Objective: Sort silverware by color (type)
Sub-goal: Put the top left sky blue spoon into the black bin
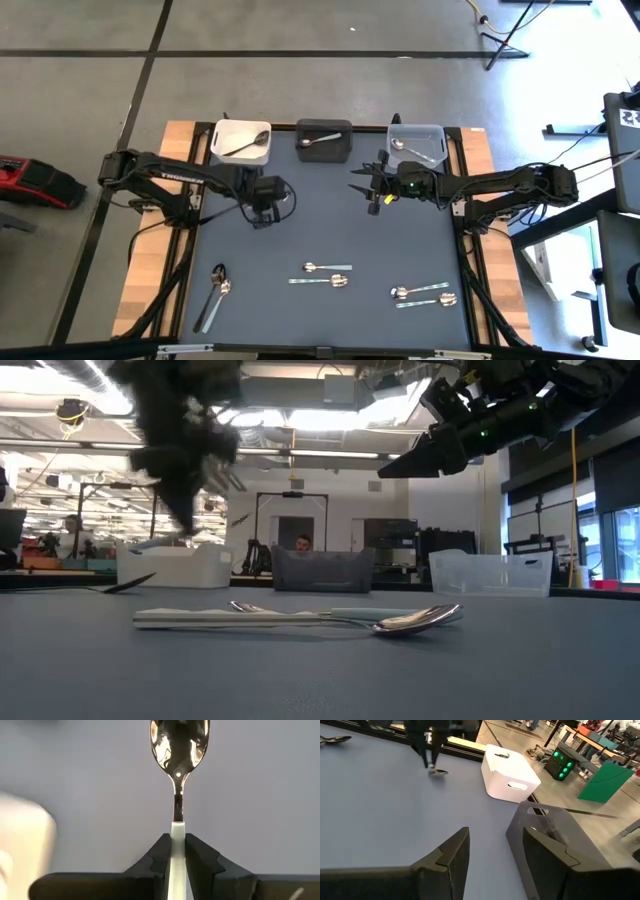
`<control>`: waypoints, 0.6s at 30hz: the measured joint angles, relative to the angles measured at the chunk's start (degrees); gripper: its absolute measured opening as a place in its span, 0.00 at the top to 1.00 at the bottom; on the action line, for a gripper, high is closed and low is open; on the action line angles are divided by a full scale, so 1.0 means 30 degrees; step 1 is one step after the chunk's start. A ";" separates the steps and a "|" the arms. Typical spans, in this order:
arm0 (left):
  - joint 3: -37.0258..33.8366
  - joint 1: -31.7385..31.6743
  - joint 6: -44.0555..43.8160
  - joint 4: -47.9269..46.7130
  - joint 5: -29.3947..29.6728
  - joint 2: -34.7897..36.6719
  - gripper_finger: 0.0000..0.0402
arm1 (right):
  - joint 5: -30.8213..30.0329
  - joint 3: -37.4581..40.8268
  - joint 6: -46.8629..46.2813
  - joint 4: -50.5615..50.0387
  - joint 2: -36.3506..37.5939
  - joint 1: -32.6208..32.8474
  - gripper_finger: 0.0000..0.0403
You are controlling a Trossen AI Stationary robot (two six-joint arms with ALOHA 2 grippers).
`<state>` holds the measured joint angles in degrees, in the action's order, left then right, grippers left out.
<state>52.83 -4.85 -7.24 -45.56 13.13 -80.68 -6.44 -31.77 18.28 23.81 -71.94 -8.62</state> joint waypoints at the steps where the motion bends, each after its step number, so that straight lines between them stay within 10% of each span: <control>1: 0.0452 -0.0103 0.0571 0.0554 0.0542 0.0000 0.90 | 0.0006 0.0000 0.0000 0.0000 0.0000 0.0000 0.57; 8: 0.1350 -0.1389 0.5713 0.7705 0.3444 0.0022 0.90 | 0.0001 0.0000 0.0000 0.0000 0.0000 0.0000 0.57; 18: 0.1212 -0.4453 1.0644 1.8695 0.1998 -0.2975 0.90 | -0.0004 0.0000 -0.0051 0.0022 0.0000 0.0000 0.57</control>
<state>56.47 -18.21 24.69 10.52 19.13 -89.61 -6.45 -31.77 18.13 23.88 -71.94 -8.62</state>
